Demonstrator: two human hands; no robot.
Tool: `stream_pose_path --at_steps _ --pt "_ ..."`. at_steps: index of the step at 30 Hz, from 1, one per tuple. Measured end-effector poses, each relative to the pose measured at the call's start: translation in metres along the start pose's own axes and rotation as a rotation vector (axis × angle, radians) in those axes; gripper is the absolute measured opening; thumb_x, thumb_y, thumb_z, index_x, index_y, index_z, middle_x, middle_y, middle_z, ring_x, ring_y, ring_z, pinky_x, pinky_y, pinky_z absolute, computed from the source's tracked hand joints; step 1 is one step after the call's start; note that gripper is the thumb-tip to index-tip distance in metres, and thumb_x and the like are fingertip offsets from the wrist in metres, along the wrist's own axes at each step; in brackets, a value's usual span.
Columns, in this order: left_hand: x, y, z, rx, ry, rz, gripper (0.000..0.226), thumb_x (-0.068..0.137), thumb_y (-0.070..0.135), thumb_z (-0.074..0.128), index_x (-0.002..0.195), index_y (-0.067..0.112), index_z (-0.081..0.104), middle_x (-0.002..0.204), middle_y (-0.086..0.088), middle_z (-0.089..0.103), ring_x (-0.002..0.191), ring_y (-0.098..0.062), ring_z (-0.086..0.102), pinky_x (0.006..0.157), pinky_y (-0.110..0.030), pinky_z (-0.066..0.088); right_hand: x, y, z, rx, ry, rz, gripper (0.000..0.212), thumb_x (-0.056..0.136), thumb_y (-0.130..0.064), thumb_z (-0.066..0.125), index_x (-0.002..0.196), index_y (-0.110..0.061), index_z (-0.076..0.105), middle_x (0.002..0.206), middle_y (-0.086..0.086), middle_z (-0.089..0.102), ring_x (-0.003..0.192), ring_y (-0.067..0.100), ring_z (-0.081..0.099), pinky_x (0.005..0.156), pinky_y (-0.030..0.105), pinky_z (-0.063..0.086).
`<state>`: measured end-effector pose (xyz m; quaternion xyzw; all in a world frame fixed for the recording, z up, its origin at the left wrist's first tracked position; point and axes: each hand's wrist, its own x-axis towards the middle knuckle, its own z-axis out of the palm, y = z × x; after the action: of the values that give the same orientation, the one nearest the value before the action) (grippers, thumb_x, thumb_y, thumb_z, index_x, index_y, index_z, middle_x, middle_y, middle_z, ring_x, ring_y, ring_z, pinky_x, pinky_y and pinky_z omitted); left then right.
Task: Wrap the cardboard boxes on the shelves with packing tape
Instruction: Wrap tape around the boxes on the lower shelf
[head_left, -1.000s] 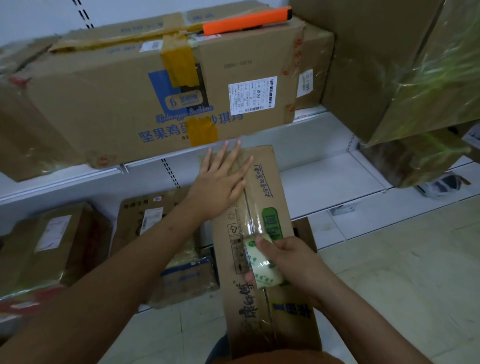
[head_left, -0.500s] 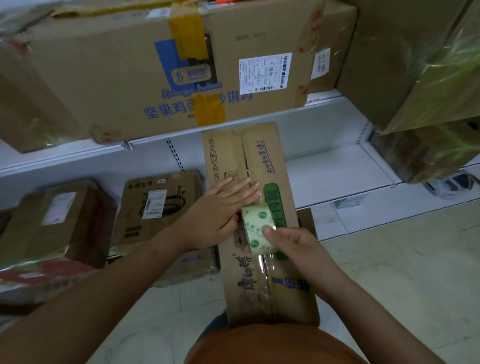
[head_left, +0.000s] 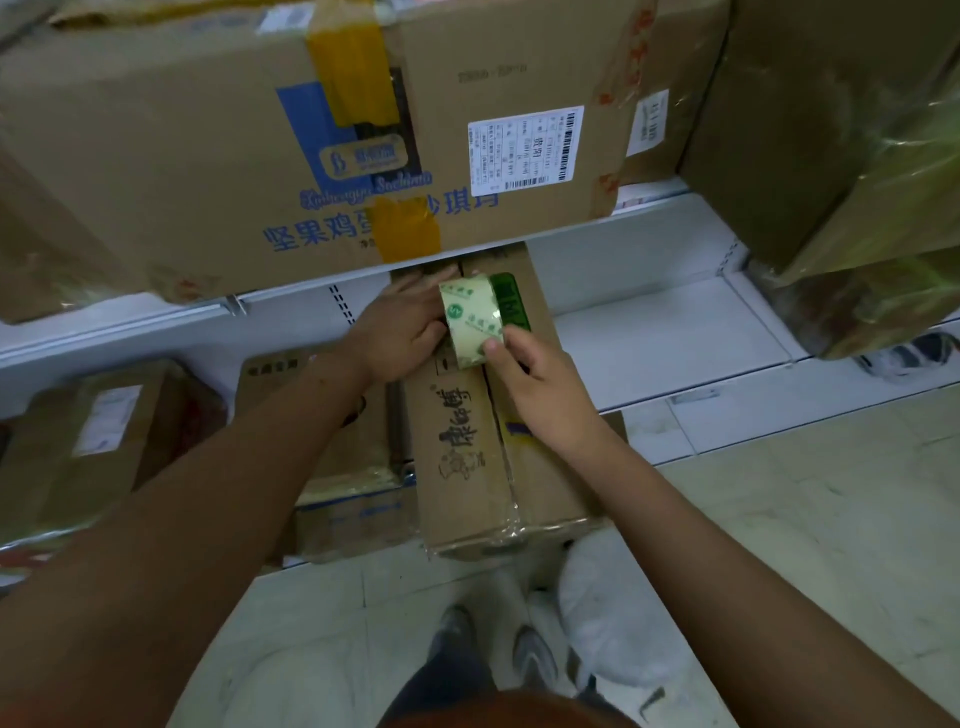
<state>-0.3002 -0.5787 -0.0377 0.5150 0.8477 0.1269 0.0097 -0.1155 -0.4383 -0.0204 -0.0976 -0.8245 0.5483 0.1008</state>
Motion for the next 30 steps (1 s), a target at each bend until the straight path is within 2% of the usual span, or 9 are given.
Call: stream_pose_path --at_steps 4,8,13,16,19,22,24,26,30 --pt "0.013 -0.018 -0.004 -0.096 -0.011 -0.006 0.054 0.099 0.015 0.038 0.152 0.027 0.039 0.156 0.0 0.039 0.141 -0.02 0.04 0.112 -0.041 0.038 0.0 -0.006 0.003 0.084 0.1 0.097 0.03 0.104 -0.036 0.045 0.095 -0.015 0.065 0.086 -0.005 0.067 0.082 0.01 0.062 0.078 0.039 0.05" --pt "0.019 -0.025 -0.008 -0.126 -0.097 -0.028 0.054 0.101 0.023 0.026 0.152 0.038 0.034 0.159 0.019 0.025 0.145 -0.005 0.028 0.116 -0.025 0.027 -0.025 -0.023 0.009 0.031 0.219 0.163 0.036 0.101 -0.044 0.047 0.086 -0.017 0.065 0.078 -0.002 0.068 0.075 0.017 0.065 0.071 0.046 0.055" --pt "0.024 -0.019 -0.015 -0.261 -0.204 -0.185 0.049 0.108 0.026 0.019 0.149 0.05 0.031 0.153 0.032 0.019 0.142 0.003 0.018 0.11 -0.015 0.014 -0.054 -0.047 0.014 -0.16 0.3 0.247 0.046 0.097 -0.046 0.05 0.074 -0.009 0.062 0.064 0.005 0.063 0.064 0.023 0.062 0.06 0.043 0.052" --pt "0.022 -0.02 -0.018 -0.278 -0.232 -0.17 0.043 0.106 0.049 0.027 0.15 0.051 0.028 0.159 0.026 0.019 0.147 -0.004 0.02 0.114 -0.019 0.017 -0.084 -0.052 0.019 -0.21 0.344 0.278 0.054 0.097 -0.046 0.051 0.057 -0.011 0.042 0.049 -0.001 0.043 0.05 0.018 0.042 0.051 0.036 0.035" --pt "0.023 -0.017 -0.022 -0.213 -0.256 -0.148 0.063 0.094 0.071 0.031 0.153 0.05 0.022 0.161 0.025 0.015 0.148 -0.007 0.021 0.117 -0.027 0.02 -0.106 -0.056 0.023 -0.216 0.406 0.288 0.056 0.098 -0.042 0.052 0.053 -0.017 0.029 0.044 -0.002 0.032 0.047 0.013 0.029 0.049 0.034 0.023" --pt "0.023 -0.015 -0.024 -0.162 -0.293 -0.134 0.071 0.091 0.074 0.031 0.155 0.046 0.016 0.162 0.023 0.01 0.149 -0.008 0.018 0.118 -0.028 0.018 -0.128 -0.055 0.033 -0.261 0.415 0.328 0.055 0.098 -0.039 0.053 0.053 -0.016 0.029 0.044 0.0 0.031 0.045 0.012 0.031 0.047 0.032 0.025" --pt "0.024 -0.016 -0.025 -0.154 -0.288 -0.123 0.07 0.093 0.071 0.034 0.155 0.045 0.015 0.162 0.023 0.009 0.149 -0.008 0.018 0.118 -0.027 0.018 -0.14 -0.048 0.038 -0.269 0.432 0.372 0.055 0.098 -0.041 0.052 0.052 -0.018 0.031 0.044 0.001 0.038 0.045 0.012 0.044 0.049 0.035 0.034" --pt "0.022 -0.014 -0.025 -0.143 -0.282 -0.093 0.072 0.092 0.072 0.035 0.156 0.044 0.015 0.161 0.025 0.007 0.149 -0.009 0.02 0.12 -0.03 0.019 -0.148 -0.037 0.042 -0.278 0.451 0.401 0.054 0.097 -0.044 0.049 0.052 -0.018 0.035 0.047 0.006 0.048 0.051 0.021 0.055 0.051 0.038 0.04" --pt "0.019 -0.011 -0.02 -0.02 -0.289 -0.079 0.075 0.09 0.076 0.03 0.156 0.045 0.008 0.162 0.026 0.0 0.152 -0.022 0.009 0.122 -0.045 0.012 -0.159 -0.029 0.059 -0.358 0.45 0.429 0.054 0.099 -0.046 0.046 0.054 -0.017 0.04 0.05 0.002 0.047 0.052 0.021 0.05 0.047 0.034 0.03"
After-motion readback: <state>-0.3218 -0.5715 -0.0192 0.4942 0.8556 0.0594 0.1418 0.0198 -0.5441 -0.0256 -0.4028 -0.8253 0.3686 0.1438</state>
